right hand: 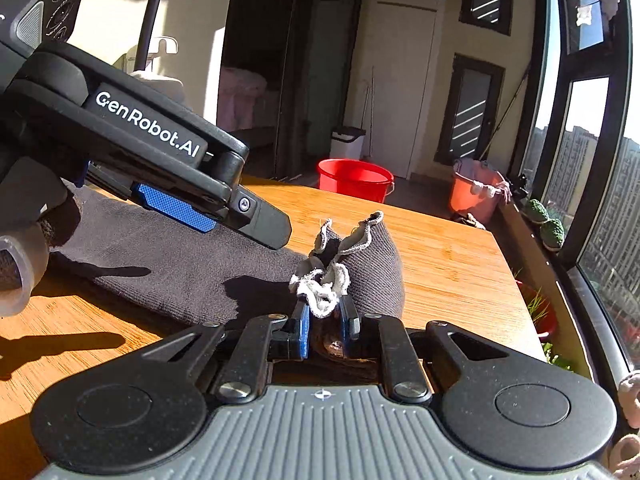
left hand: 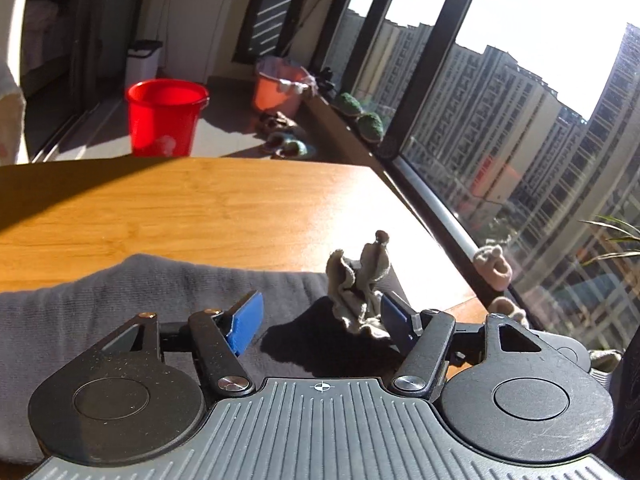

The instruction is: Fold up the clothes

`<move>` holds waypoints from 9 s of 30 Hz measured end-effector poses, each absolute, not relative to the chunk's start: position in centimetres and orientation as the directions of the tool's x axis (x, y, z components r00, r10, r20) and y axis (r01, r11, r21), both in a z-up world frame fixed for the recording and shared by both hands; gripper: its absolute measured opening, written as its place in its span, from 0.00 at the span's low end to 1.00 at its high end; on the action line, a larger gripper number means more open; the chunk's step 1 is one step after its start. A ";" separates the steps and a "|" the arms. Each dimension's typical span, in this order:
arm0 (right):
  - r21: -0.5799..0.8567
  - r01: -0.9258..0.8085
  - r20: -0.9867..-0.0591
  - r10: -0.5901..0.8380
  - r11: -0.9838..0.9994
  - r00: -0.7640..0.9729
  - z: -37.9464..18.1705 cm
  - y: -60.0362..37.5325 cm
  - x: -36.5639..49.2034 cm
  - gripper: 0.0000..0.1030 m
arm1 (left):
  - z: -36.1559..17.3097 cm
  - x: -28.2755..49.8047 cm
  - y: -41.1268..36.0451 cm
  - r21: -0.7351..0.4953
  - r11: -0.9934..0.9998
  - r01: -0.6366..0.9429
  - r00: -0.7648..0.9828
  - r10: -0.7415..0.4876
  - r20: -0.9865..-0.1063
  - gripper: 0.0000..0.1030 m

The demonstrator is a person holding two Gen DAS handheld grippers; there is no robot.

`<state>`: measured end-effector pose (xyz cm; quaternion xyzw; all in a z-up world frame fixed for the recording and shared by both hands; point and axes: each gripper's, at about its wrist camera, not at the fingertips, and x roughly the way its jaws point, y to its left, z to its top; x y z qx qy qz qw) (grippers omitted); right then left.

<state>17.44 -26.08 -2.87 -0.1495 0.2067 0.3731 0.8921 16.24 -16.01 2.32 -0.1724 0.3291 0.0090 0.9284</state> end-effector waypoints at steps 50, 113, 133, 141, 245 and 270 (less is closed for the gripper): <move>0.512 -0.574 -0.462 0.768 0.639 0.443 -3.5 -30.0 21.2 0.53 | -2.0 16.8 -9.0 -0.499 0.836 -0.227 0.766 -0.163 -0.622 0.56; 0.374 -0.627 -0.450 0.725 0.684 0.521 -3.5 -28.9 20.1 0.65 | -0.8 15.9 -11.3 -0.265 0.929 -0.259 0.762 0.028 -0.648 0.67; -0.336 -0.715 -0.464 0.553 0.613 0.692 -3.2 -21.2 13.0 0.47 | 1.8 13.1 -9.0 -0.354 0.890 -0.289 0.813 0.033 -0.582 0.70; -0.165 -0.788 -0.488 0.645 0.593 0.588 -2.1 -22.5 13.9 0.49 | 0.7 14.0 -9.6 -0.304 0.908 -0.289 0.790 0.047 -0.611 0.80; 0.053 -0.817 -0.433 0.750 0.574 0.499 -2.2 -20.3 13.8 0.85 | 0.4 10.1 -4.1 -0.232 0.869 -0.437 0.747 0.207 -0.632 0.84; -0.529 -0.729 -0.407 0.624 0.434 0.667 -2.4 -17.7 13.9 0.17 | 1.2 14.1 -4.8 -0.286 0.877 -0.387 0.764 0.131 -0.632 0.65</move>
